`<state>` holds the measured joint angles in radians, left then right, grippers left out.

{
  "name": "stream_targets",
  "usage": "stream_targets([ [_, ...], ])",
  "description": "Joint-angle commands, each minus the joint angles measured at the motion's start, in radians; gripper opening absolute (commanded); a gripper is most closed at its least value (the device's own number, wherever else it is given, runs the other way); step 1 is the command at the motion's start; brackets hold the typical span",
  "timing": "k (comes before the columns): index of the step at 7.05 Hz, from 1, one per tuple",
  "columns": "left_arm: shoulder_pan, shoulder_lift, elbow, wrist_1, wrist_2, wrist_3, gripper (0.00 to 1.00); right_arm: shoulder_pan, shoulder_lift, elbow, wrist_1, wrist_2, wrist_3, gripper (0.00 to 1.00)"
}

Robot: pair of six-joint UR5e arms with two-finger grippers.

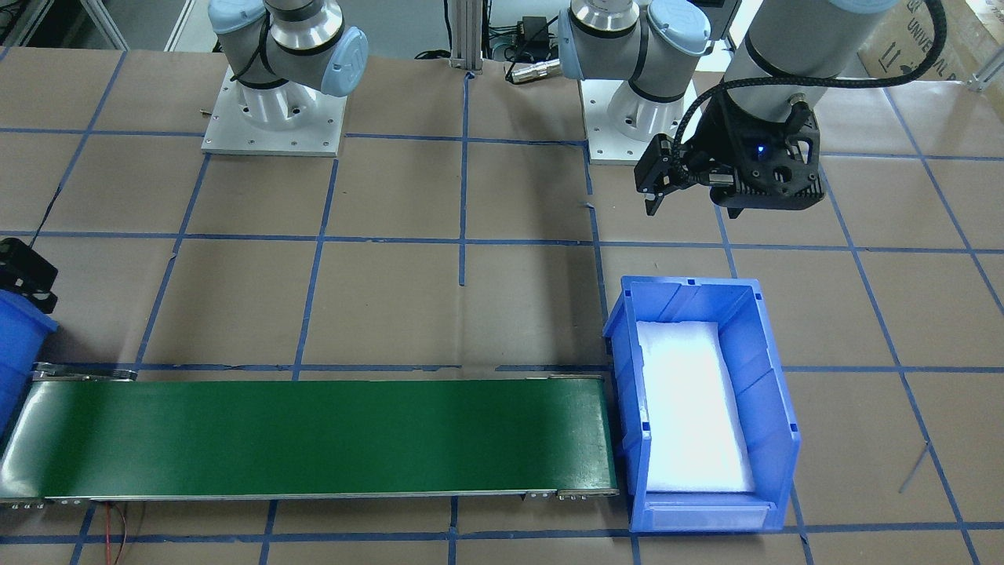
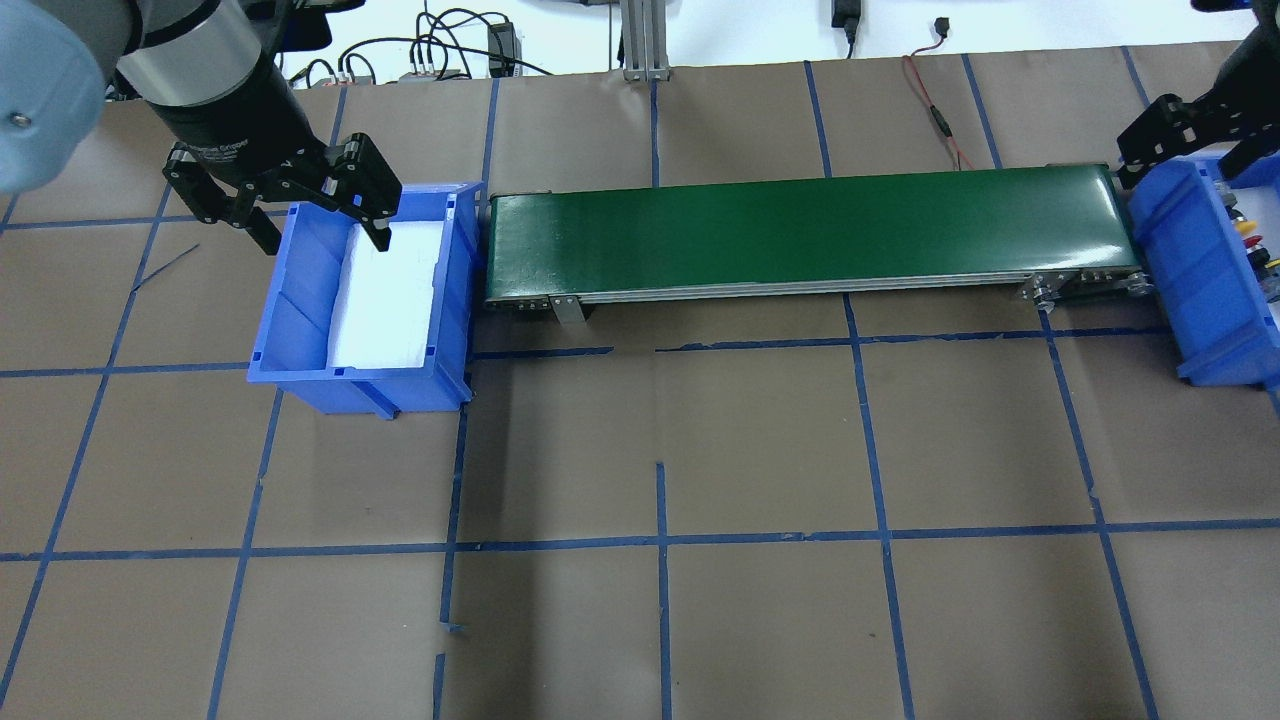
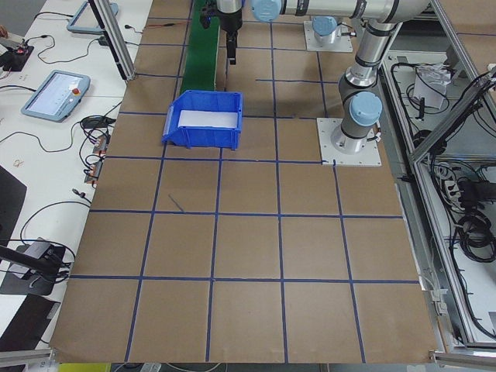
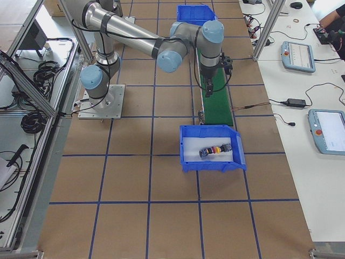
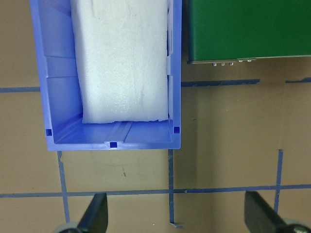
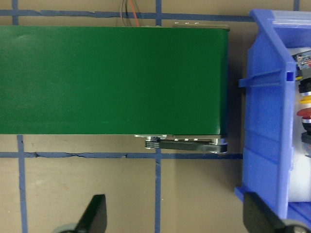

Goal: Transport two buttons from left to right

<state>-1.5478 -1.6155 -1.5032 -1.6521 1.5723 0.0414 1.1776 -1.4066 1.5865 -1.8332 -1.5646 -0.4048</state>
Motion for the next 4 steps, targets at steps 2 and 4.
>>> stream_targets([
  [2, -0.002, -0.001, 0.000, 0.002, -0.003, 0.000, 1.00, 0.158, -0.054, 0.024, 0.000, -0.056, 0.221, 1.00],
  [4, -0.003, -0.004, 0.000, 0.003, 0.000, -0.005, 1.00, 0.307, -0.063, 0.023, 0.000, -0.074, 0.407, 1.00],
])
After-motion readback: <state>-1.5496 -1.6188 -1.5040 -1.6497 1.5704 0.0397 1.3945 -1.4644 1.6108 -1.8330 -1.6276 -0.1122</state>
